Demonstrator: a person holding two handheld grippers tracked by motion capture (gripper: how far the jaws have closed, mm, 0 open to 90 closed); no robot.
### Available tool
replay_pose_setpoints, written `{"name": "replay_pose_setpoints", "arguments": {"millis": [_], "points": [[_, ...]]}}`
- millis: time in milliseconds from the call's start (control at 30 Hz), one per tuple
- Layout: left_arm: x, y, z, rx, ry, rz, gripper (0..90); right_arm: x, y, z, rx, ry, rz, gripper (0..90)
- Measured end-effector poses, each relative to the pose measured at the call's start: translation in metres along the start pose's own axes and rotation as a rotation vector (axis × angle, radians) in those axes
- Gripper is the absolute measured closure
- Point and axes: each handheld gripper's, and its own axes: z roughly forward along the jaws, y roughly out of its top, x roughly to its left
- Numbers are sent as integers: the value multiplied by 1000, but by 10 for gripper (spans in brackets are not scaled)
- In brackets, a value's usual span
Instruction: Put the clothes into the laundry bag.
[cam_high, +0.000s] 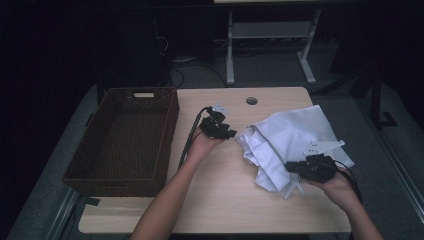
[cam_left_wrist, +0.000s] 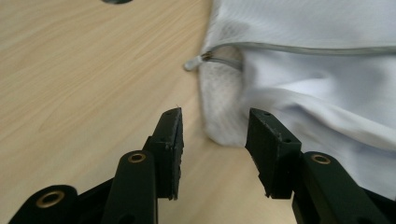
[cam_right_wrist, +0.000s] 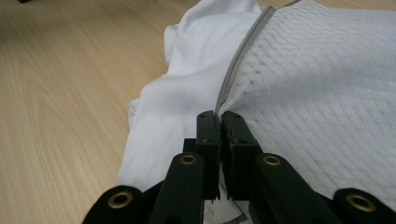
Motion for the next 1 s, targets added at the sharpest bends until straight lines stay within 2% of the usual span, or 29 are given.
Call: {"name": "replay_pose_setpoints", "arguments": {"millis": [133, 233, 300, 333, 367, 400, 467, 600, 667, 733, 833, 933, 1000], "points": [[5, 3, 22, 35, -19, -11, 557, -1, -1, 0, 0, 2, -1, 853], [3, 1, 36, 80, -23, 1, 578, -2, -2, -1, -3, 7, 1, 853], [1, -1, 41, 95, -21, 13, 669, -2, -2, -1, -2, 8, 1, 853], [0, -1, 43, 105, -33, 29, 725, -2, -2, -1, -3, 8, 0, 853], [-2, -2, 44, 108, -47, 38, 797, -2, -2, -1, -3, 6, -1, 853], [-3, -2, 44, 119, -41, 54, 857, -2, -2, -2, -4, 5, -1, 853], [-6, -3, 43, 126, -32, 60, 891, -2, -2, -2, -4, 5, 0, 853], [-6, -12, 27, 121, -19, 41, 894, 0, -2, -2, -4, 8, -1, 854], [-7, -21, 15, 110, -18, 15, 894, 3, -2, -2, -2, 15, -11, 853], [-9, -32, 2, 116, -14, 7, 892, 7, -2, -2, 0, 23, -13, 853], [-15, -50, -19, 125, -9, -6, 891, 15, -6, -2, 9, 34, -23, 853], [-26, -67, -37, 111, -11, -22, 876, 23, -12, -4, 11, 54, -29, 853], [-33, -74, -49, 79, -19, -20, 810, 27, -13, -5, 12, 64, -36, 854]]}}
